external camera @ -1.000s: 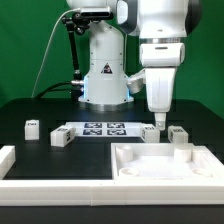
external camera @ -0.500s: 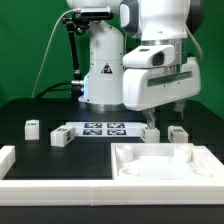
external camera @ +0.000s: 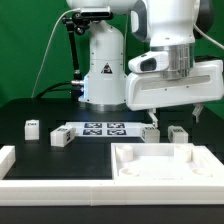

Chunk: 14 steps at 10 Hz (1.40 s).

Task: Assemble one leg

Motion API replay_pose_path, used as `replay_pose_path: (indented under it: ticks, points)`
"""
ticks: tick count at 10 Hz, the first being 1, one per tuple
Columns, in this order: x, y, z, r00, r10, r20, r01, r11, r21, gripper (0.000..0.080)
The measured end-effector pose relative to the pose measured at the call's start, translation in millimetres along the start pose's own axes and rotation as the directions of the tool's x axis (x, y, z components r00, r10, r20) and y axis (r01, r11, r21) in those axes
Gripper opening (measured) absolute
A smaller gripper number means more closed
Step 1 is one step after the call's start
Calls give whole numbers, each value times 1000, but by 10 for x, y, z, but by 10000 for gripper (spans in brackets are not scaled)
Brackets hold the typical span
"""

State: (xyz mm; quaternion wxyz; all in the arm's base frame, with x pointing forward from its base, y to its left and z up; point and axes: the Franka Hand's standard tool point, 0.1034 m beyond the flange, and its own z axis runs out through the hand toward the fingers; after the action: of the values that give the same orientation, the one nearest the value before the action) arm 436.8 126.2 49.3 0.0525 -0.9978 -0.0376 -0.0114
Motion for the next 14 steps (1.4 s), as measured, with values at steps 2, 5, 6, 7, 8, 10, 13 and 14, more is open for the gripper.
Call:
replay_pose_path:
  ticks: [2, 5, 6, 7, 8, 10, 13, 14]
  points:
    - [-2, -16, -2, 1000, -7, 27, 7, 1000, 0, 649]
    - [-142, -149, -1, 964, -28, 263, 28, 1000, 4, 649]
    - [-59, -189, -8, 948, -31, 316, 28, 1000, 12, 649]
    - [-96, -210, -18, 906, -31, 422, 26, 1000, 17, 649]
    - [-75, -221, -19, 866, -30, 500, 21, 1000, 24, 649]
    - [-140, -214, -4, 728, -30, 685, 11, 999, 33, 649]
    - [-221, -222, 127, 556, -26, 831, -3, 999, 33, 649]
    - [-210, -244, 196, 551, -13, 835, -10, 1000, 22, 649]
